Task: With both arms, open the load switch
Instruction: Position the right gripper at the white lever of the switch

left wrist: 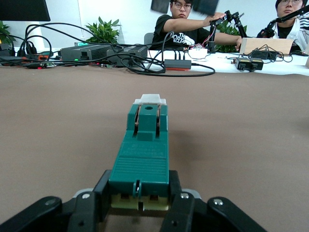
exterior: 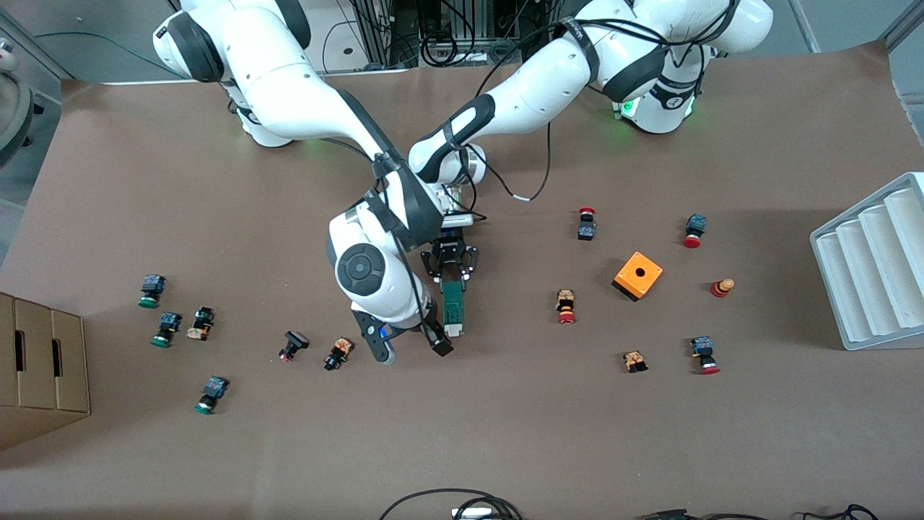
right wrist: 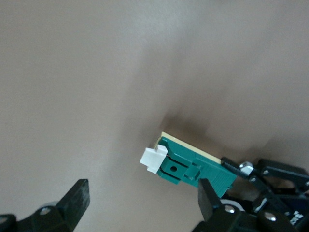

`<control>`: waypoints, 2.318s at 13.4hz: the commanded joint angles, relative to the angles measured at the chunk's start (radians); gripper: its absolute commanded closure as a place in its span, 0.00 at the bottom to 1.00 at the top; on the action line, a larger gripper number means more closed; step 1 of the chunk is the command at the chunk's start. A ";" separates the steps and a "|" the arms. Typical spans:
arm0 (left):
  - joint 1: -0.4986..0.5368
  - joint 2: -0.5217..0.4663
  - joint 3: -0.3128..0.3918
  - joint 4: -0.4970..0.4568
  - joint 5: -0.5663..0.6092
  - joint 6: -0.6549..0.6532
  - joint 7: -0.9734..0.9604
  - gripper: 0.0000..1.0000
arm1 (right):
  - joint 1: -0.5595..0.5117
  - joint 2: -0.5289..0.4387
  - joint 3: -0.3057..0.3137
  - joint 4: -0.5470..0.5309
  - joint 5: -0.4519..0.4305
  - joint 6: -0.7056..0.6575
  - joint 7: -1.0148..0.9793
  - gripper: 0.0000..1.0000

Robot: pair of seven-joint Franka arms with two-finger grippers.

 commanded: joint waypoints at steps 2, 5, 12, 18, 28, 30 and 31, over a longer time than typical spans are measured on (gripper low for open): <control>-0.010 0.018 0.007 0.028 -0.004 0.002 0.007 0.53 | -0.014 0.034 0.018 0.049 0.034 -0.008 0.053 0.00; -0.010 0.018 0.007 0.028 -0.004 0.002 0.007 0.53 | -0.036 0.039 0.030 0.051 0.075 -0.051 0.091 0.00; -0.010 0.018 0.007 0.028 -0.004 0.002 0.007 0.52 | -0.088 0.154 0.025 0.176 0.256 -0.151 0.172 0.03; -0.010 0.018 0.007 0.026 -0.004 0.002 0.005 0.51 | -0.112 0.204 0.028 0.207 0.337 -0.108 0.173 0.07; -0.009 0.018 0.007 0.028 -0.004 0.002 0.007 0.51 | -0.111 0.227 0.031 0.213 0.354 -0.102 0.174 0.47; -0.009 0.018 0.007 0.028 -0.004 0.002 0.007 0.52 | -0.111 0.227 0.030 0.213 0.354 -0.100 0.174 0.47; -0.009 0.018 0.007 0.028 -0.004 0.002 0.007 0.51 | -0.109 0.229 0.031 0.213 0.354 -0.099 0.174 0.47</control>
